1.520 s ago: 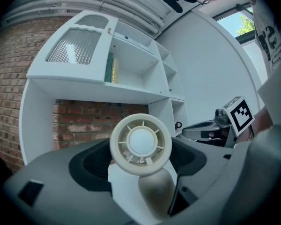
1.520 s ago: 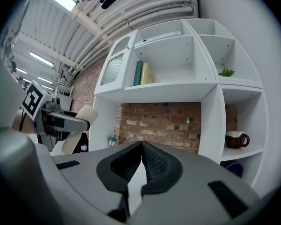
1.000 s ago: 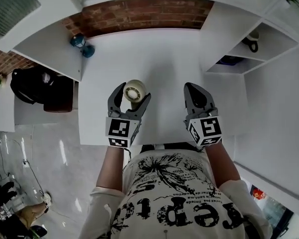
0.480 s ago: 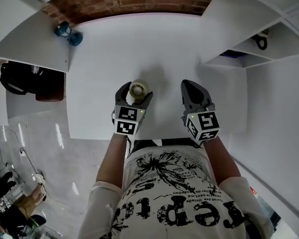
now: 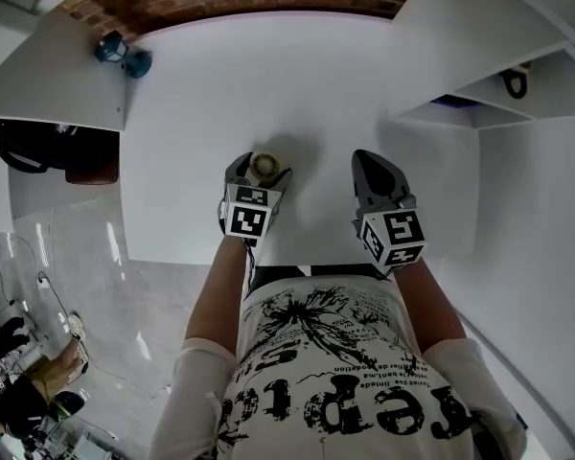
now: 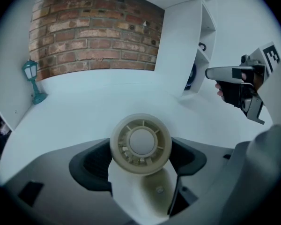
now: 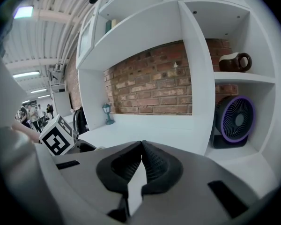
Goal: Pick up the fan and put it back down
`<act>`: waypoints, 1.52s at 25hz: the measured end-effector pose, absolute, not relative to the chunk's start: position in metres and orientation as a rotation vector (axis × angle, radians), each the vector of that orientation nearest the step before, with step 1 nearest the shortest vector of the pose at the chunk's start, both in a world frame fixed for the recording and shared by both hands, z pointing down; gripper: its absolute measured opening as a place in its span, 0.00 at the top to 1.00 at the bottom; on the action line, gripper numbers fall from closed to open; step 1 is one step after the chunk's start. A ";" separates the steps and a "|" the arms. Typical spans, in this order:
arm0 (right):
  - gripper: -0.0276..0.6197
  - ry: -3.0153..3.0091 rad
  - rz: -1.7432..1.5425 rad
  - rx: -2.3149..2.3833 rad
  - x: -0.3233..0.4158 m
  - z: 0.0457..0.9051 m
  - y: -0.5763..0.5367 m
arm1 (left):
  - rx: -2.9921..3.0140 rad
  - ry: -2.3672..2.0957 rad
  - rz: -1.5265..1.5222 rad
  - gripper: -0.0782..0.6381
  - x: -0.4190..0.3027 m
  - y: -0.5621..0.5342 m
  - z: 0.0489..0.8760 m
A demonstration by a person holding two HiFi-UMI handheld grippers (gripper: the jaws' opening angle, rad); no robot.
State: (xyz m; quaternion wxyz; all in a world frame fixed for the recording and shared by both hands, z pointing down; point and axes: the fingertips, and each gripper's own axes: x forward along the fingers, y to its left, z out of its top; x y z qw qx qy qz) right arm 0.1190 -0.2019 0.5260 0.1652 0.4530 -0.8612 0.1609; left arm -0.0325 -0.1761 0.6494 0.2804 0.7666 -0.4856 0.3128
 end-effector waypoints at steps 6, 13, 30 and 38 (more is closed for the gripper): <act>0.93 -2.446 0.437 1.274 0.120 0.531 -0.207 | 1.987 -1.304 0.860 0.36 -0.032 -0.183 0.670; 0.93 -2.432 0.422 1.274 0.126 0.531 -0.208 | 1.913 -1.263 0.899 0.36 -0.031 -0.179 0.676; 0.93 -2.474 0.355 1.393 0.111 0.491 -0.192 | 2.143 -1.367 0.689 0.36 -0.036 -0.192 0.593; 0.93 -2.531 0.270 1.470 0.092 0.447 -0.170 | 2.374 -1.441 0.412 0.53 -0.048 -0.177 0.481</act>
